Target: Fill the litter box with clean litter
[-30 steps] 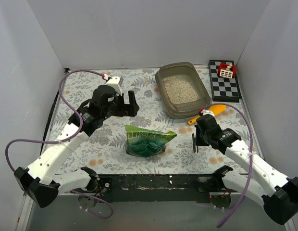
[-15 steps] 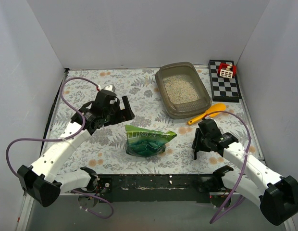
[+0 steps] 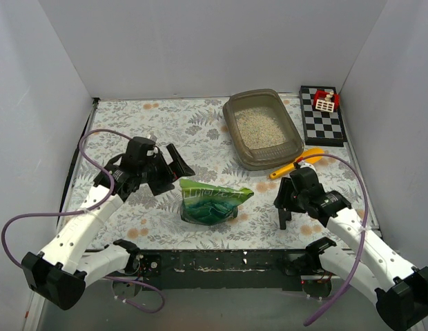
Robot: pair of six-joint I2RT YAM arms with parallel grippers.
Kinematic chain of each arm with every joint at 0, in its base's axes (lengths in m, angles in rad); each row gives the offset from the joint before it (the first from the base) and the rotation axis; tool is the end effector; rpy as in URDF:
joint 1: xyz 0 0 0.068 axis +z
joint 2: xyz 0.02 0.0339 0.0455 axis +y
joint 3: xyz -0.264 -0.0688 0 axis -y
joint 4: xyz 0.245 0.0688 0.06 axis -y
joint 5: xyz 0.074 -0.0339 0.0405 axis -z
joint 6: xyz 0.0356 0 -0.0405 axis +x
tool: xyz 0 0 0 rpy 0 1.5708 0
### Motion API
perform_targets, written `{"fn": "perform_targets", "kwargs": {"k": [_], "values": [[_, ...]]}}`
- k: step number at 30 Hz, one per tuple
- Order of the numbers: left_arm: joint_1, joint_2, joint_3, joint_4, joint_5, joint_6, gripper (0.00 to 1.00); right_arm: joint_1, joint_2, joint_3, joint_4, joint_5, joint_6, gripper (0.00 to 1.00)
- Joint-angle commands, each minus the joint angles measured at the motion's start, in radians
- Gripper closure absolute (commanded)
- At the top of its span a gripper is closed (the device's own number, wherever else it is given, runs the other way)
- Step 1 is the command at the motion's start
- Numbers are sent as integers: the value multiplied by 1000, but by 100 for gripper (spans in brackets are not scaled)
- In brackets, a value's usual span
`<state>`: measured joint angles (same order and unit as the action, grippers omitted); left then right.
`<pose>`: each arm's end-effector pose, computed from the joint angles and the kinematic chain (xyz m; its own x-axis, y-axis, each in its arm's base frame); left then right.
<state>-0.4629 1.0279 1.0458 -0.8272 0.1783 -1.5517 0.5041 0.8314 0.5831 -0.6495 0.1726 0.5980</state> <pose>0.1786 -0.0962 0.3250 -0.5612 -0.8196 0.1152 -0.6370 0.3389 -0.6923 0.1451 0.0731 0.2212 -0.7810 0.2026 -0.5908 0.0697 0.9683 0.2399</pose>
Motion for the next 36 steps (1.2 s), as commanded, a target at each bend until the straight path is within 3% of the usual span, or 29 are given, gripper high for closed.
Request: {"fn": "perform_targets", "kwargs": {"k": [1,13,24,29,36], "values": [[10,-48,-52,25,108,-106,2,-4,-44,54,-10,-10,-7,41],[17,-43,-170,184,208,-186,2,-4,-94,47,-19,-25,-17,40],[18,-46,-214,368,173,-151,3,-4,-144,6,-1,-53,-26,40],[18,-37,-280,496,236,-162,24,-4,-152,-8,10,-58,-27,40],[21,-23,-308,618,273,-140,78,-4,-149,-6,21,-61,-32,41]]}}
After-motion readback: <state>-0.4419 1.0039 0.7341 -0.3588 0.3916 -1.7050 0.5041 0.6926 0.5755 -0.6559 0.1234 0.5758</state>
